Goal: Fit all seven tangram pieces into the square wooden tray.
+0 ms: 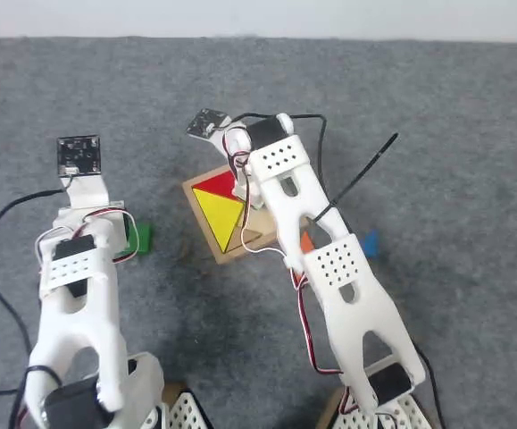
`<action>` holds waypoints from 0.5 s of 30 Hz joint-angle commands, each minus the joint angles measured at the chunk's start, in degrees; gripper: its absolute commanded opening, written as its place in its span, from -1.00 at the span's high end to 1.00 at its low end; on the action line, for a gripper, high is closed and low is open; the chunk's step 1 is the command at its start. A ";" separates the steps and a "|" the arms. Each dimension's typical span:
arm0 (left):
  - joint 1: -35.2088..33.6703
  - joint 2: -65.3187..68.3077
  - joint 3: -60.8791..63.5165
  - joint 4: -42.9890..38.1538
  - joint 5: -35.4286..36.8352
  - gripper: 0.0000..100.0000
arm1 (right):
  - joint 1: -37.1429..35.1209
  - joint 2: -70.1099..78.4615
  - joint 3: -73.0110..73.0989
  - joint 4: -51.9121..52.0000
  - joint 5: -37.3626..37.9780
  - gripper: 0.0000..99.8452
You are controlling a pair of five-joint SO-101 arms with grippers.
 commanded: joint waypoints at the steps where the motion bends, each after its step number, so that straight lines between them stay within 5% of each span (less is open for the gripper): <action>1: 0.35 -0.79 -0.57 -1.32 -0.88 0.90 | 0.22 -1.01 -3.34 1.45 3.43 0.52; 15: 0.35 -0.62 -0.57 -1.41 -0.88 0.90 | 3.74 -1.54 -6.59 1.54 3.60 0.88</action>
